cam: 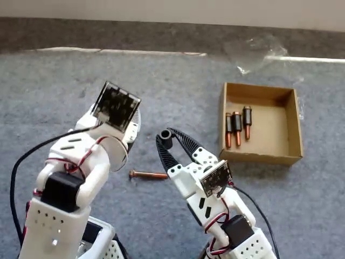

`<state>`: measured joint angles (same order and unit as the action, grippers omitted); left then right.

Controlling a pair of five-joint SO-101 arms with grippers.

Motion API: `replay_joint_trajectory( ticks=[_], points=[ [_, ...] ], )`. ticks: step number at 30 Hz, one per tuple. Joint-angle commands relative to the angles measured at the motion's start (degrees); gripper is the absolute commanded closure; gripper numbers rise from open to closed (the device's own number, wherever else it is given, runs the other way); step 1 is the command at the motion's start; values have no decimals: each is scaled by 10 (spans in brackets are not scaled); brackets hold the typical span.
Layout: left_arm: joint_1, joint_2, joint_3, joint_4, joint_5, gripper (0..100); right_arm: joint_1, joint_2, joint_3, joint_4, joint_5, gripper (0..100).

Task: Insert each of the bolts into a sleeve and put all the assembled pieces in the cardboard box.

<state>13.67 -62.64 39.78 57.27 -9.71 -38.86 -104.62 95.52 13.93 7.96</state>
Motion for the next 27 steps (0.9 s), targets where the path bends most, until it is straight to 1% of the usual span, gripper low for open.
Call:
replay_joint_trajectory(
  ticks=[1, 4, 8, 13, 15, 18, 20, 23, 27],
  points=[
    [-10, -84, 65, -102, -4, 995, -5, -2, 79, -12, 2, 994],
    [-10, -120, 114, -164, -4, 995, -6, -2, 79, 13, 2, 994],
    [-10, -154, 160, -228, -4, 995, -4, -2, 80, 20, 2, 994],
    [-5, -185, 196, -288, 2, 995, -4, -6, 80, 44, 1, 994],
    [-5, -194, 201, -312, 40, 995, -4, -6, 80, 44, 1, 994],
    [-5, -196, 201, -338, 122, 995, -4, -6, 80, 44, 1, 994],
    [-5, -194, 201, -347, 155, 995, -4, -6, 80, 44, 1, 994],
    [-2, -194, 199, -350, 180, 995, -4, -6, 80, 44, 1, 994],
    [50, -193, 198, -348, 196, 995, -4, -6, 80, 44, 1, 994]
  ],
)
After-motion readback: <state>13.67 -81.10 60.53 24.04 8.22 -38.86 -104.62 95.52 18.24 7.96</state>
